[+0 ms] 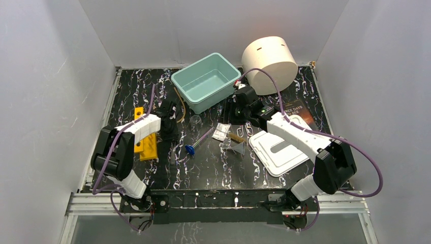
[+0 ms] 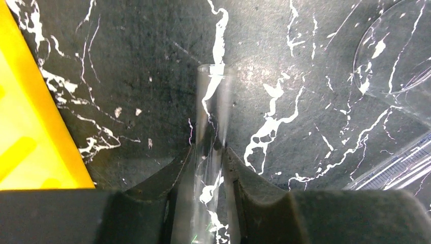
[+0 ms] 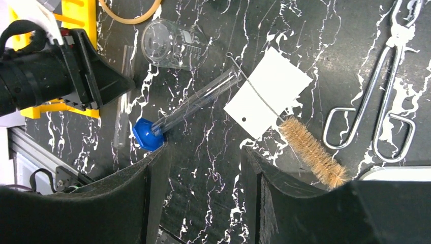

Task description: Organize the chemistry lab equipment

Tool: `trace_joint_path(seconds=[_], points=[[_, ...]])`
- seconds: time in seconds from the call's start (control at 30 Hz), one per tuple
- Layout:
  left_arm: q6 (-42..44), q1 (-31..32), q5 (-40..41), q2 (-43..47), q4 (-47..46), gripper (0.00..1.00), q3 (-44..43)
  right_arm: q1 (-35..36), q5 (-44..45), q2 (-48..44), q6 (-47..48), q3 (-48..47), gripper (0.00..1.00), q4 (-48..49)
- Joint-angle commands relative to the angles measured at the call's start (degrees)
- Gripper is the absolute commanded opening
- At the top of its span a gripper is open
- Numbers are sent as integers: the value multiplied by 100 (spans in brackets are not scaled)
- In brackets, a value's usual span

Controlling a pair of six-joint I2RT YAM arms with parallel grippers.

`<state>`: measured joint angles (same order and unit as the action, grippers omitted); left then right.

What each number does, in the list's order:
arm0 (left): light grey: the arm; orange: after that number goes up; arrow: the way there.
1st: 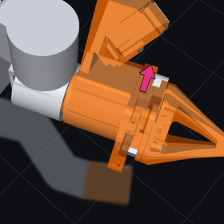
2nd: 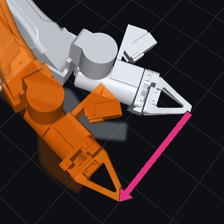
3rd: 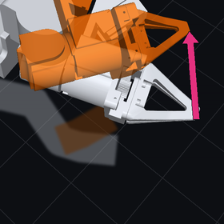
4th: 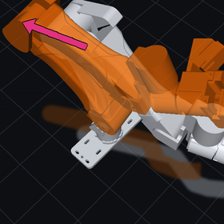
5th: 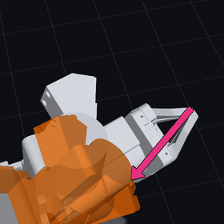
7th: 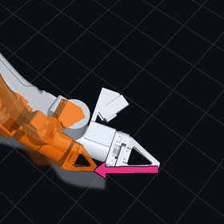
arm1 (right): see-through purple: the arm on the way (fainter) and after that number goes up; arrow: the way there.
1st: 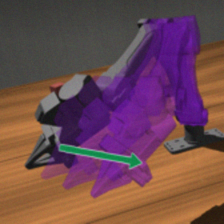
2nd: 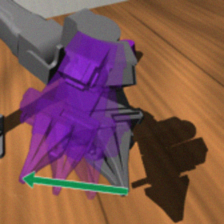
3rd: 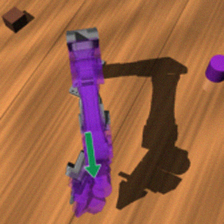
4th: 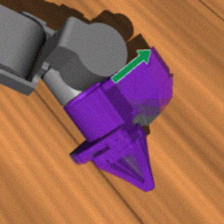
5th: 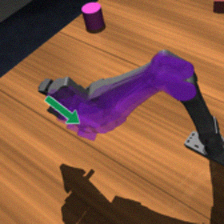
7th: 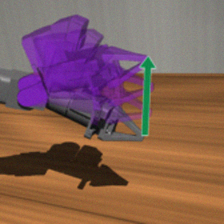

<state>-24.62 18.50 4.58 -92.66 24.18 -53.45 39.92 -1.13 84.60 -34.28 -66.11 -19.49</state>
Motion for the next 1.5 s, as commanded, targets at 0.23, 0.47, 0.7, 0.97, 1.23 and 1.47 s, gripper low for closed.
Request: trace_joint_path(seconds=[0.23,0.47,0.7,0.97,1.23,1.47], points=[[367,-14,126,-662,178,25,-209,38,-319,38,79,-191,61,471],[274,-19,243,-313,215,12,-272,39,-394,20,127,-107,62,540],[-152,-24,177,544,459,11,-460,36,-875,-67,-153,321,68,1125],[-925,-25,-391,1213,758,10,-706,231,-1669,369,-386,78,68,1569],[-1420,-43,-982,1555,1038,11,-1292,638,-2295,742,-166,-291,77,2269],[-1779,-45,-1501,1560,999,10,-1560,713,-2693,1065,-311,-459,80,2516]])
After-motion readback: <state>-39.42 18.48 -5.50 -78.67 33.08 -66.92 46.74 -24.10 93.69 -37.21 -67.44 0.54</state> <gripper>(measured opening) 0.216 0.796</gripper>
